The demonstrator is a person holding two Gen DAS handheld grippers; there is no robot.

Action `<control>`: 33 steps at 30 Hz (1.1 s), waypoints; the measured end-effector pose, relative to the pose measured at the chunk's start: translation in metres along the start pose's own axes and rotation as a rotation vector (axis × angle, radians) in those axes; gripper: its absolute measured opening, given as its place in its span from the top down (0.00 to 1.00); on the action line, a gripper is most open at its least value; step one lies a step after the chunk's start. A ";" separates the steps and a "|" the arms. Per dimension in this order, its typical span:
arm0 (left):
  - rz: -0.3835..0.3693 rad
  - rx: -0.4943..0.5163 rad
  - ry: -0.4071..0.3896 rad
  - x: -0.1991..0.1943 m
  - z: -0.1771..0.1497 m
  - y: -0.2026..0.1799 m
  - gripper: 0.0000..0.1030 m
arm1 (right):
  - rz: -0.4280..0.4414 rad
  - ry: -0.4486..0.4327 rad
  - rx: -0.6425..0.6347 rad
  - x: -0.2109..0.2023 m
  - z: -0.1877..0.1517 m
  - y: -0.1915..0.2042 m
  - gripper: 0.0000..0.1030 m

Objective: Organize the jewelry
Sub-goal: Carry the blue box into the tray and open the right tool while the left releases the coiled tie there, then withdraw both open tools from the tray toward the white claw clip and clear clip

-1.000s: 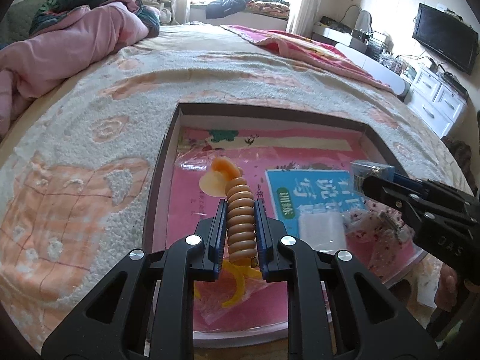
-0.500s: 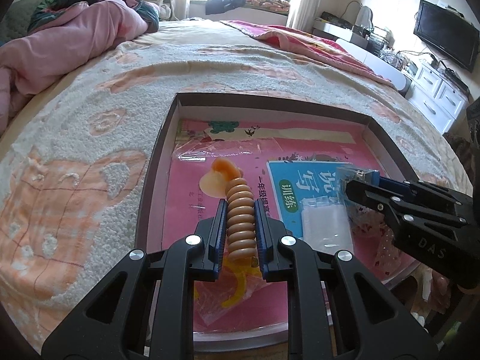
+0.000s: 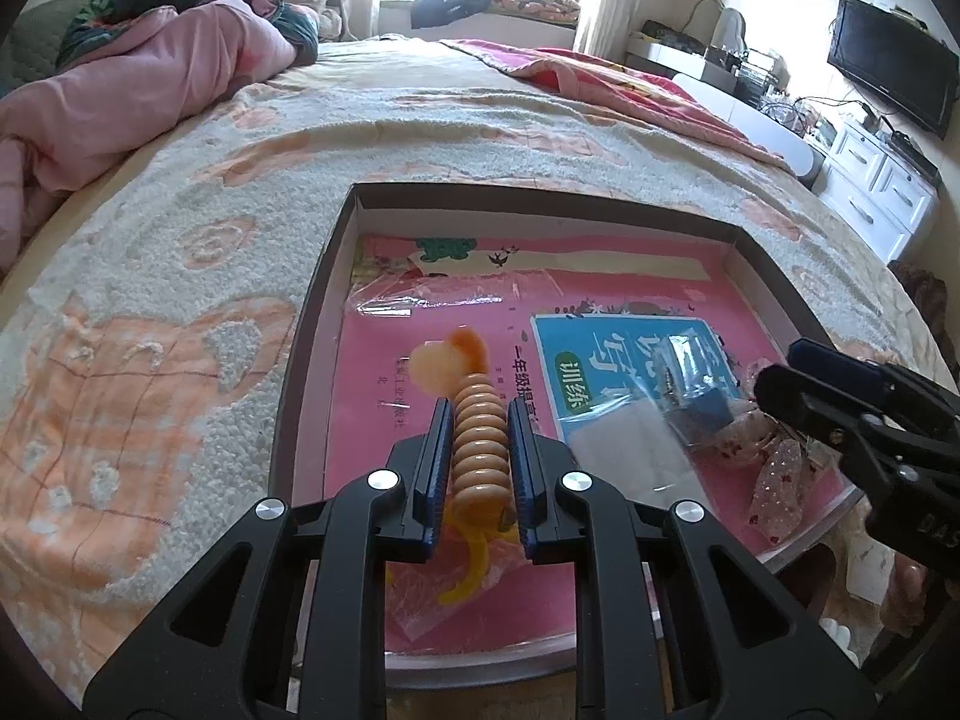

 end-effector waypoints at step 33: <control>-0.030 -0.025 -0.123 -0.081 -0.021 0.002 0.17 | -0.019 -0.134 0.128 -0.076 -0.041 -0.028 0.08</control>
Point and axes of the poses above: each gripper's, at about its wrist camera, not at the fingertips, and x roughly the way its jaws point, y to its left, z to its top, the point moved 9 cm from there along x, roughly the way its jaws point, and after that the axes turned 14 degrees about y, right-handed, at the moved point
